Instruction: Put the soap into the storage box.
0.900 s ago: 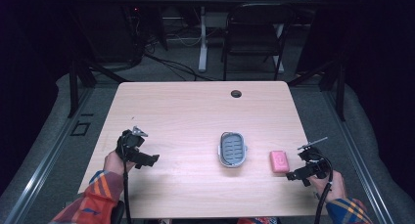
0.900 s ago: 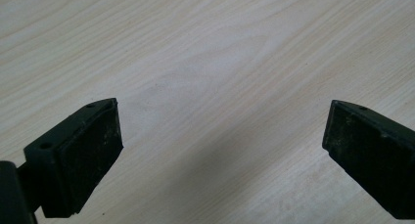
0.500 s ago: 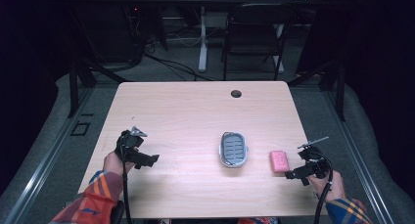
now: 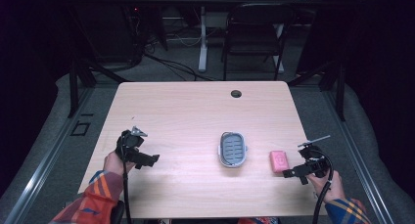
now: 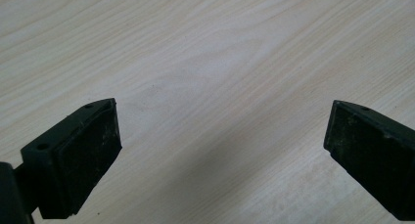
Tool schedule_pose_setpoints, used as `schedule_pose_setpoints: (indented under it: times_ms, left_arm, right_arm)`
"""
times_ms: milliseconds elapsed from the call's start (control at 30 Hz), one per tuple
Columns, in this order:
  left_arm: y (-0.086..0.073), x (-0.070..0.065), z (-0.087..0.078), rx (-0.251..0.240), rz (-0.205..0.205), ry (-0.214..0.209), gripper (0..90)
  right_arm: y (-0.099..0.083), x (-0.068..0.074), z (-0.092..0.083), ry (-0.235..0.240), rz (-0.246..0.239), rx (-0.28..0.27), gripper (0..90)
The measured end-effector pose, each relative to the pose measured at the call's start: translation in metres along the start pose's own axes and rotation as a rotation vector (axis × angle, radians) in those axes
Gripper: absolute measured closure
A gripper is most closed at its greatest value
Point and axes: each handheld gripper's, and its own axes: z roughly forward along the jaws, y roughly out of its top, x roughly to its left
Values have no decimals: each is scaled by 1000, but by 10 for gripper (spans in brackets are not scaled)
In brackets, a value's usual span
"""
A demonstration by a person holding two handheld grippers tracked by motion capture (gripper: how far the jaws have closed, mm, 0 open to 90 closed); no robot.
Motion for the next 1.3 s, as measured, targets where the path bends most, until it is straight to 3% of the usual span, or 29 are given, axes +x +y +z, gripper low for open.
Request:
schedule_pose_setpoints:
  times_ms: [500,933,1300]
  left_arm:
    - [0,0,0,5,-5,-9,2]
    - [1,0,1,6,-1,0,2]
    - [1,0,1,8,1,-3,2]
  right_arm:
    - [12,11,-1,46,0,3,0]
    - [24,12,0,5,29,-9,0]
    - [40,22,11,-24,19,28,0]
